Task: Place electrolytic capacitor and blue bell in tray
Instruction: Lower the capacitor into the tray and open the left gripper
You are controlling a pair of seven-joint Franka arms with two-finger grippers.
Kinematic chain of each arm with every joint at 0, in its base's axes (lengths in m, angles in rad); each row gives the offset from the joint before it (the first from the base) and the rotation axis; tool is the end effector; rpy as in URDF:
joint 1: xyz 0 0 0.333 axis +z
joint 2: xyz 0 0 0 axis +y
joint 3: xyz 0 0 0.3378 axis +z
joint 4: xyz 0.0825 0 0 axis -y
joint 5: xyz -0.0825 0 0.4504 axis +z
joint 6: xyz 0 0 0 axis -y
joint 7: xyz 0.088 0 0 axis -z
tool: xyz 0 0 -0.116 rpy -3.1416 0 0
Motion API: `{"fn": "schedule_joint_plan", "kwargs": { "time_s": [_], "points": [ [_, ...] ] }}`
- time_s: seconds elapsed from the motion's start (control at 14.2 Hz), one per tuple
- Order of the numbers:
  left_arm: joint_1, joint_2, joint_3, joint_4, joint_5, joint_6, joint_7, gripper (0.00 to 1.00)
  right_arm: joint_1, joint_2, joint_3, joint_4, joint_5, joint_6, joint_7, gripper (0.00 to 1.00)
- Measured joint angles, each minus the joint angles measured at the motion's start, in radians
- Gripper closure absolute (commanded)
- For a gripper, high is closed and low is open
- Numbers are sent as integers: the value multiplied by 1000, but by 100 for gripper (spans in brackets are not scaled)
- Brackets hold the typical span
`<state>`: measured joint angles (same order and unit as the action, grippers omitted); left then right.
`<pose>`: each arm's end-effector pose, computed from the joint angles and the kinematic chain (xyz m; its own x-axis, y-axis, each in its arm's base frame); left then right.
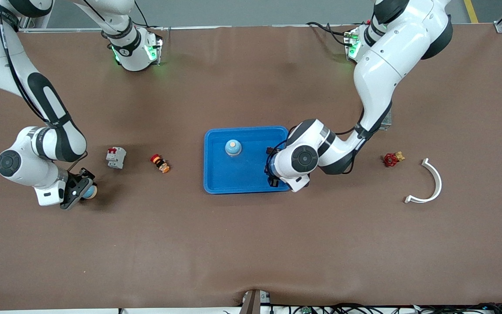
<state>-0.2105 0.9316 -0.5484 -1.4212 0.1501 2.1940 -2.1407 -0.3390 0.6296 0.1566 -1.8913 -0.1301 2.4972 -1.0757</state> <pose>0.6248 -0.4795 0.1563 0.0714 0.9685 -0.2386 0.9717 -0.1216 -0.2026 0.6699 -0.1246 0.1259 0.5661 0.8243 0.0077 0.8242 -0.5660 -0.0180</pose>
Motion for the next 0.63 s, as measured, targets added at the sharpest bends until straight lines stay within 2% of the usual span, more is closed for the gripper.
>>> {"fn": "schedule_joint_plan", "kwargs": {
  "time_s": [0.07, 0.28, 0.42, 0.63],
  "points": [
    [-1, 6, 4, -1, 0, 0, 0, 87, 0, 0, 0, 0, 0, 0, 0, 55],
    [-2, 8, 6, -1, 0, 1, 1, 0, -1, 0, 1, 1, 0, -1, 0, 56],
    [-1, 8, 8, 1, 4, 1, 8, 0, 0, 0, 11, 6, 1, -8, 2, 56],
    [1, -12, 8, 15, 49, 1, 35, 0, 11, -1, 34, 68, 4, -102, 34, 56]
  ]
}}
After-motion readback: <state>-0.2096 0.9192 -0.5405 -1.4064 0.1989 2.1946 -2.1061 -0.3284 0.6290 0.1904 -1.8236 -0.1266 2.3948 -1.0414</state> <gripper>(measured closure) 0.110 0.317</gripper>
